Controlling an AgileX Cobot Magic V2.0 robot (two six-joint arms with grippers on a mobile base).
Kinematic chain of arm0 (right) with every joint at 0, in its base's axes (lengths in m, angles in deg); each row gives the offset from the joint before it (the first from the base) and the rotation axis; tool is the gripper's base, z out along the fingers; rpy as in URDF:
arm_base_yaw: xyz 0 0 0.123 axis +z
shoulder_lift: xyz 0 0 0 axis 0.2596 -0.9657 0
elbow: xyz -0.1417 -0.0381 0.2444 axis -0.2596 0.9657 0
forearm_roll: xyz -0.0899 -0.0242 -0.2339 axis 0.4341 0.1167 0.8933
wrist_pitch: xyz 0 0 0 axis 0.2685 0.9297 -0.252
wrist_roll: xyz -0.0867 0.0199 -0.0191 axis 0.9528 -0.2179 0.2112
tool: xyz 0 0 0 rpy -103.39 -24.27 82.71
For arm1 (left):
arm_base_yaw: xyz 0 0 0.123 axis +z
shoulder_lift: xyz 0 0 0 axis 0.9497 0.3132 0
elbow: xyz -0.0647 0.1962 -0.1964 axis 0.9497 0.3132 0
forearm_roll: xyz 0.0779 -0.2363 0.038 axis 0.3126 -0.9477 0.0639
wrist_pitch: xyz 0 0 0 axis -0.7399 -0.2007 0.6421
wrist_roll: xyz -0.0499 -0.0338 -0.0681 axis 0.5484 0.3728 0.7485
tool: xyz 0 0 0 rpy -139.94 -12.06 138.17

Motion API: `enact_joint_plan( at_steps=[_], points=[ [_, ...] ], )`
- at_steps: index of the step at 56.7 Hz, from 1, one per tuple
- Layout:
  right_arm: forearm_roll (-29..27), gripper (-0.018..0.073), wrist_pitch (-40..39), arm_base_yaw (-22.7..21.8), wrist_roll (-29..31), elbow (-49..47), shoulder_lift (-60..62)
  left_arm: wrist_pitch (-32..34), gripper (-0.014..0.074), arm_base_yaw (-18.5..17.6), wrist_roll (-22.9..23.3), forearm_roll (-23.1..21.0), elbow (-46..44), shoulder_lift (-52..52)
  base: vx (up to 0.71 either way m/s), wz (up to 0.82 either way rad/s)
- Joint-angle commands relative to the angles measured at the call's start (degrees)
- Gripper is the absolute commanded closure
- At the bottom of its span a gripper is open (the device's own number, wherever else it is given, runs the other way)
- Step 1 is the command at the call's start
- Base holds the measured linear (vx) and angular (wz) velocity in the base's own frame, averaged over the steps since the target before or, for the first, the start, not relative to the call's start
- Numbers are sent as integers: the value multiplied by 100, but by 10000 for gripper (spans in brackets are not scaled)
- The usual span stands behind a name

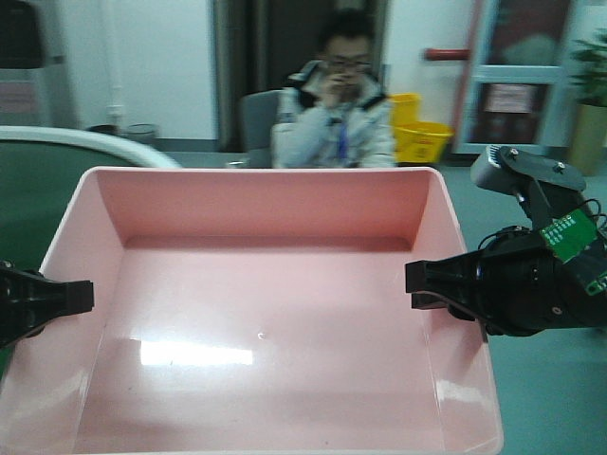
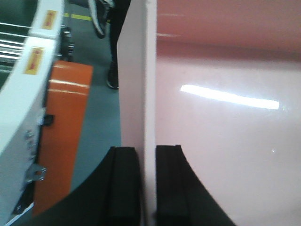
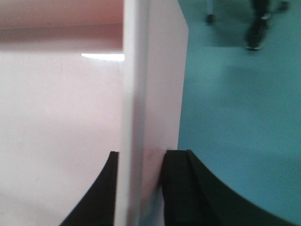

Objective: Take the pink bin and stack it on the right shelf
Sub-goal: 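Hold the pink bin with both grippers while driving to the shelf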

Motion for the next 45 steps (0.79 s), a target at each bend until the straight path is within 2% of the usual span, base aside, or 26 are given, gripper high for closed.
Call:
enact_joint_plan(
  at_steps=[1, 17, 45],
  points=[
    [544, 568, -499, -192, -42, -177, 196, 539, 598, 126, 61, 350, -182, -139, 0, -88],
    [544, 568, -367, -192, -42, -177, 196, 539, 598, 126, 61, 350, -182, -139, 9, -73],
    [539, 568, -245, -192, -42, -177, 196, 539, 598, 126, 61, 350, -182, -139, 26, -48]
  ],
)
